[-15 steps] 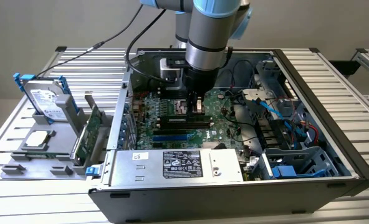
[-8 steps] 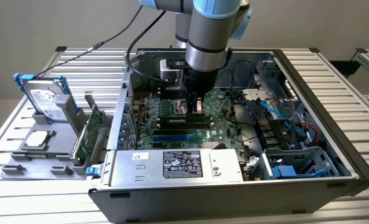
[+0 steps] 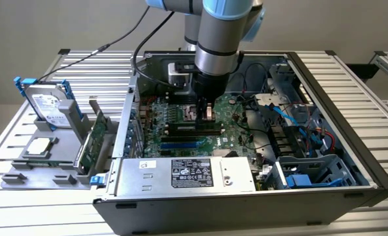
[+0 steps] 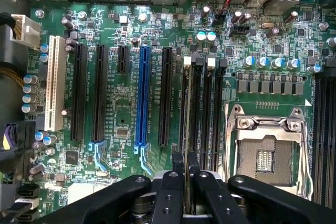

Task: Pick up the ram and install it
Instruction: 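Insert the ram into the slot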

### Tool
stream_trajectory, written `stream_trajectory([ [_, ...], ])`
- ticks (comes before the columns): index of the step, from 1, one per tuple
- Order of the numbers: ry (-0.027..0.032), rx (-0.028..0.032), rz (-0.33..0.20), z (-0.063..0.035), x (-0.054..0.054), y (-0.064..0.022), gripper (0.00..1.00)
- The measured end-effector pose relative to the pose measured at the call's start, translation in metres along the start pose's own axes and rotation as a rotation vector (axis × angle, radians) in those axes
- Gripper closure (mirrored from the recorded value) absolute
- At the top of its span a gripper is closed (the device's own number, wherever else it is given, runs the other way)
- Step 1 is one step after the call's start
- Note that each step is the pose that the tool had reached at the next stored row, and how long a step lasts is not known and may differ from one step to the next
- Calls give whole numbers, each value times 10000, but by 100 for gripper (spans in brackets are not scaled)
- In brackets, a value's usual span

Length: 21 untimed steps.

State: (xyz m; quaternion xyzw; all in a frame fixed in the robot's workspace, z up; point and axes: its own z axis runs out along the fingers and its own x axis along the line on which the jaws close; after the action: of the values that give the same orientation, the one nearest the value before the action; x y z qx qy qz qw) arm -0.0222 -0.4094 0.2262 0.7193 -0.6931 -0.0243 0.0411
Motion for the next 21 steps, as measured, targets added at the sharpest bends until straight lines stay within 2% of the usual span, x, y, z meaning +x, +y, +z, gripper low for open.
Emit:
stream_trajectory([
  [8, 49, -4, 2, 26, -1, 5, 86],
  [21, 82, -4, 6, 32, -19, 5, 86],
])
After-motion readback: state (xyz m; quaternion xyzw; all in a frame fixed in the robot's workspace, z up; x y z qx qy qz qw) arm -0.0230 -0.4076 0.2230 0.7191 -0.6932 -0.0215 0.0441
